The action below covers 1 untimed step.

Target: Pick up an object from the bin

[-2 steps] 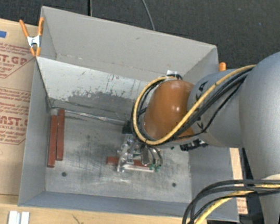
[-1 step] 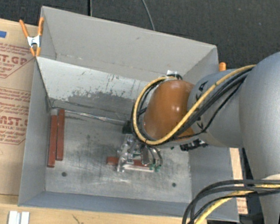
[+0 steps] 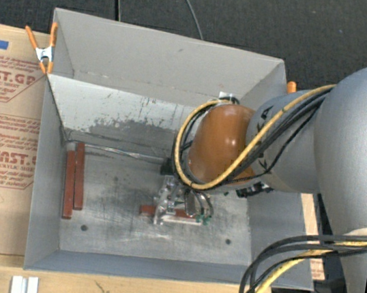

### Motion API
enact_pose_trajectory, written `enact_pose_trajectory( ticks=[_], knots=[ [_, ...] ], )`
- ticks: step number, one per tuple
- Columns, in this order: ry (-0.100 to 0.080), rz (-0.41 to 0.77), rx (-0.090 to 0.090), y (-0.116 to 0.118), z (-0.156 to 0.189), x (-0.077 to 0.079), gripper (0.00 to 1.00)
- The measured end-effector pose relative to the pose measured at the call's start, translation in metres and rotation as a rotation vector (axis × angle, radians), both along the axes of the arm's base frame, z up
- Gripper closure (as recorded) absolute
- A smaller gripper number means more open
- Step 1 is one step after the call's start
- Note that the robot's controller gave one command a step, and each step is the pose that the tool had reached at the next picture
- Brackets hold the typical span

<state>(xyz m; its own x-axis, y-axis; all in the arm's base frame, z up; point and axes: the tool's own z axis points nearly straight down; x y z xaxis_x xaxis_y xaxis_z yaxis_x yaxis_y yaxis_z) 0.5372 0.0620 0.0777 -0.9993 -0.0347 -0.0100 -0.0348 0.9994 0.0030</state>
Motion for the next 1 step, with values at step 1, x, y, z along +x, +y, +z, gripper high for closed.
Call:
enact_pose_trajectory(
  ticks=[1],
  knots=[
    [0.005,0.076,-0.003,-0.0107,0.0350,0.0117,1.00]
  ],
)
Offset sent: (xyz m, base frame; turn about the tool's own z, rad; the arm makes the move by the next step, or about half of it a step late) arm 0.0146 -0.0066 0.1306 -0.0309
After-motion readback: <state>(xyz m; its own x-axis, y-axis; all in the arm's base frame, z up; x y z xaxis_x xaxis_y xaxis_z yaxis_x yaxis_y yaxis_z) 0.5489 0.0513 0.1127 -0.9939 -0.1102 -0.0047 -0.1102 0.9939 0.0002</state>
